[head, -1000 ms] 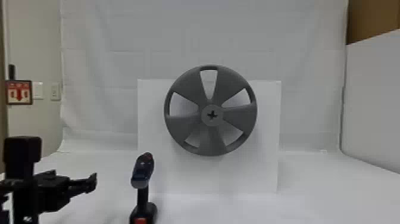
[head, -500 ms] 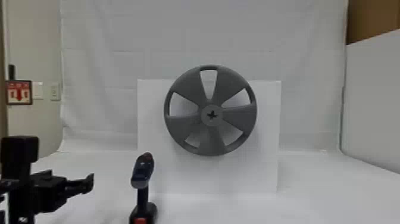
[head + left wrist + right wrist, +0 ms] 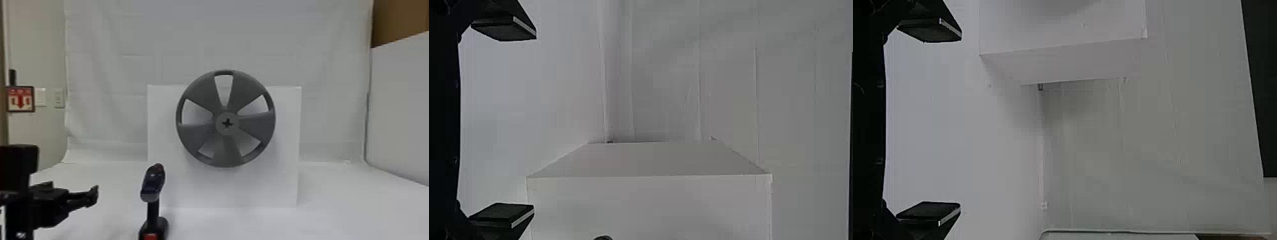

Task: Grasp the drill and bring into the middle of wheel

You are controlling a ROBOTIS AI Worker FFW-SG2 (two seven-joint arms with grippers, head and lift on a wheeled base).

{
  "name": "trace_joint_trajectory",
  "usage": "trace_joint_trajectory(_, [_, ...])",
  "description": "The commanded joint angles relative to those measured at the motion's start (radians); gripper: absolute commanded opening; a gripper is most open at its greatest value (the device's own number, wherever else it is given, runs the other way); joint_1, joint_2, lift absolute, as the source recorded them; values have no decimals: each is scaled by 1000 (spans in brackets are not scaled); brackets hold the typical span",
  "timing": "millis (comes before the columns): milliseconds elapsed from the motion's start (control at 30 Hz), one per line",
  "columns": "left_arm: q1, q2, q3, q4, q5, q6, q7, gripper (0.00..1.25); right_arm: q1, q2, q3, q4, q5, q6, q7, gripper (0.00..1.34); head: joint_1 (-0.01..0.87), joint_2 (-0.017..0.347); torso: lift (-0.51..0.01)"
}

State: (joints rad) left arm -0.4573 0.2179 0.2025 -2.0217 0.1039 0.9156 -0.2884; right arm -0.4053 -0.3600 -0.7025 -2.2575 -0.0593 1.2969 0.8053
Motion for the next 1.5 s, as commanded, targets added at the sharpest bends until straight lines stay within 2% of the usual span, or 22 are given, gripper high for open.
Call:
trace_joint_trajectory(0, [2,1,2,-3,-1,0,0,1180,0,10,0,-1,-1,-2,0,1236,54,31,-403])
trace_joint_trajectory(600, [9,1,15,-11,10,2,0,1180,-1,13,5,-19,-1,-2,0,1235,54,31,-403])
trace_joint_trajectory(1467, [12,-2,28,-11,23,-3,0,1181,0,46,-3,-25,13,-10,0,1235,54,31,-403])
